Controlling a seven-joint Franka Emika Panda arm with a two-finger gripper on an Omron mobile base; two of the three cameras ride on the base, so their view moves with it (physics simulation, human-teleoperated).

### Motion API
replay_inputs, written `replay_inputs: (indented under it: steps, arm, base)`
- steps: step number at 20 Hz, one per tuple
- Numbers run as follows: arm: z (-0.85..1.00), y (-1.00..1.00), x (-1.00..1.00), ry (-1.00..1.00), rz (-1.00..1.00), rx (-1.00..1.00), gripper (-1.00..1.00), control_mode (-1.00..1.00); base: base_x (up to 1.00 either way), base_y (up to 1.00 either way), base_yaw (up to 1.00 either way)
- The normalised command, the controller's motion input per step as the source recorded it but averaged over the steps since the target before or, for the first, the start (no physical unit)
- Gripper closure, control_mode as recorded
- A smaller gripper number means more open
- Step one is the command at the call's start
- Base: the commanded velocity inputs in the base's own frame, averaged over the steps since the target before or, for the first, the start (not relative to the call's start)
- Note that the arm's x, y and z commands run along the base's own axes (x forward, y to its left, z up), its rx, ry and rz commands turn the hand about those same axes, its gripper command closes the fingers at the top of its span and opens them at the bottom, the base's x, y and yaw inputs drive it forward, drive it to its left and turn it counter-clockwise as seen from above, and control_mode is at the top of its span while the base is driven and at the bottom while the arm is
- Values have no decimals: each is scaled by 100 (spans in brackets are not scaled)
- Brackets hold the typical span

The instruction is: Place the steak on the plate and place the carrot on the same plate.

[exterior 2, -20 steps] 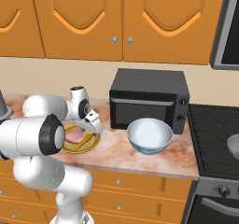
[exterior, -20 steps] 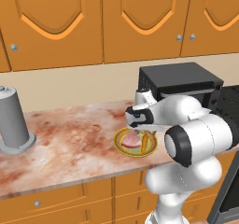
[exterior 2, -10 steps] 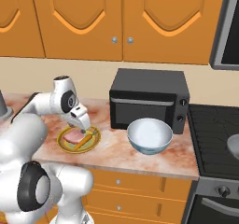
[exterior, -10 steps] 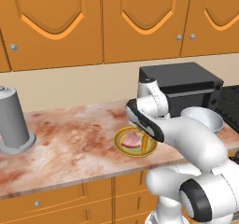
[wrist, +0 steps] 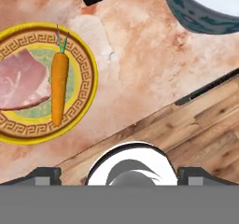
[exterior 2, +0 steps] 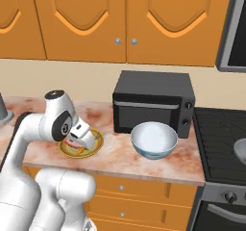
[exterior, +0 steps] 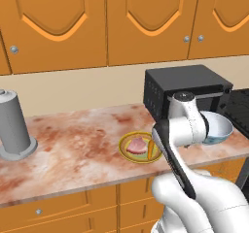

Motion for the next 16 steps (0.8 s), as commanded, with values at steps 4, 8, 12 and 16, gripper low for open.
replay_inputs:
  steps: [4,8,12,16]
  arm:
    - [37,-30,-27,0,11,0,-100,-100]
    - [19,-33,2,4,7,1,-100,-100]
    - [11,-41,14,14,6,1,-100,-100]
    - [0,-67,9,10,3,4,-100,-100]
  base:
    - [0,0,0]
    - [0,0,0]
    - [0,0,0]
    - [0,0,0]
